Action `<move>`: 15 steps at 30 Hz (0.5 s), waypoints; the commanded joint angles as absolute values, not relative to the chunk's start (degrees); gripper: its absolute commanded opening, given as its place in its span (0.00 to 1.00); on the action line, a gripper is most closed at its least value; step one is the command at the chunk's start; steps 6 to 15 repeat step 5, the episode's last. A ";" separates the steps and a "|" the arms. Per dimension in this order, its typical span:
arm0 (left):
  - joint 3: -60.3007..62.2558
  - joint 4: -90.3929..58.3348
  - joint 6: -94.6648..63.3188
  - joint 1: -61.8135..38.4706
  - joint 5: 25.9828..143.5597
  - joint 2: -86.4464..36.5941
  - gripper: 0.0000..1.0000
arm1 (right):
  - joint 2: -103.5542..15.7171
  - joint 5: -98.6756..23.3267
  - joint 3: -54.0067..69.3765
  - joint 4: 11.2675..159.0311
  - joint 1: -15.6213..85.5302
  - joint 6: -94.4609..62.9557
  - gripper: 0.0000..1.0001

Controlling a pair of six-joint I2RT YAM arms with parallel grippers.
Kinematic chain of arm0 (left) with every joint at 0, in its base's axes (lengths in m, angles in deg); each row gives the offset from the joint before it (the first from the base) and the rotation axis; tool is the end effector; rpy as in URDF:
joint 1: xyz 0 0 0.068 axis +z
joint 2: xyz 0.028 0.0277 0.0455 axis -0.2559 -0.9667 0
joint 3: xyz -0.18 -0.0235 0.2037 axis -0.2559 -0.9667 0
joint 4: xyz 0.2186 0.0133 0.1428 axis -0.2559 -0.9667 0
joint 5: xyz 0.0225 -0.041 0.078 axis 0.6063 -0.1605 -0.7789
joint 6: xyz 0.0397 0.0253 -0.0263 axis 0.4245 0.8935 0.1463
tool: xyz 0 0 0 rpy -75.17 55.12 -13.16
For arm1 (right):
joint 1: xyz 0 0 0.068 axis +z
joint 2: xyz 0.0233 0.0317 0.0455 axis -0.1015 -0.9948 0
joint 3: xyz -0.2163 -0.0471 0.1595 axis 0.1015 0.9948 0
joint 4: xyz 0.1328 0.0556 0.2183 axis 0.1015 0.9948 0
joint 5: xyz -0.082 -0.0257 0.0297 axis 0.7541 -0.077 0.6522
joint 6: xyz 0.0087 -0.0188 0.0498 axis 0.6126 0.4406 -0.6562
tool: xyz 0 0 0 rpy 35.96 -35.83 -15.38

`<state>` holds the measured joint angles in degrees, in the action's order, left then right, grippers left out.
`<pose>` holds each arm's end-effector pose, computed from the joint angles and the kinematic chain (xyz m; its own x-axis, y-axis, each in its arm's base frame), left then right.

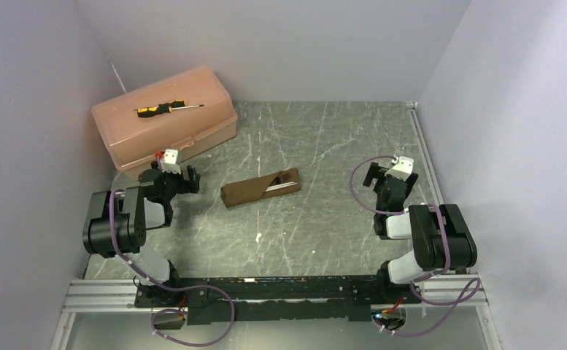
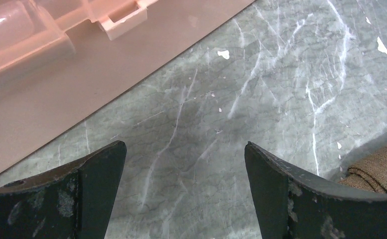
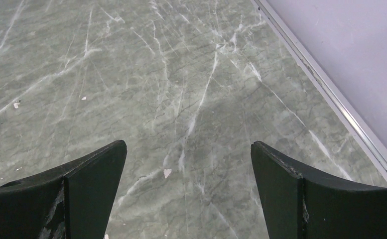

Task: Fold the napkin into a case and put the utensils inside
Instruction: Reset both arms

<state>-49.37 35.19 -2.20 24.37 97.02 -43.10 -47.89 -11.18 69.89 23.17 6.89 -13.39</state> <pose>0.2704 0.0328 0.1292 -0.3060 -0.0202 -0.9518 0.1828 0.9799 -0.0796 0.2376 -0.0071 0.1437 -0.1539 0.0706 -0.9856 0.3132 0.9495 0.0191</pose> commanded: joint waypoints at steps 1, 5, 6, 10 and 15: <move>-48.97 37.26 -2.60 24.23 96.65 -42.99 0.95 | -47.82 -10.79 69.16 20.09 7.03 -13.12 1.00; -49.07 37.35 -2.60 24.23 96.67 -42.98 0.94 | -47.58 -10.86 69.60 19.55 7.01 -13.04 1.00; -49.07 37.35 -2.60 24.23 96.67 -42.98 0.94 | -47.58 -10.86 69.60 19.55 7.01 -13.04 1.00; -49.07 37.35 -2.60 24.23 96.67 -42.98 0.94 | -47.58 -10.86 69.60 19.55 7.01 -13.04 1.00; -49.07 37.35 -2.60 24.23 96.67 -42.98 0.94 | -47.58 -10.86 69.60 19.55 7.01 -13.04 1.00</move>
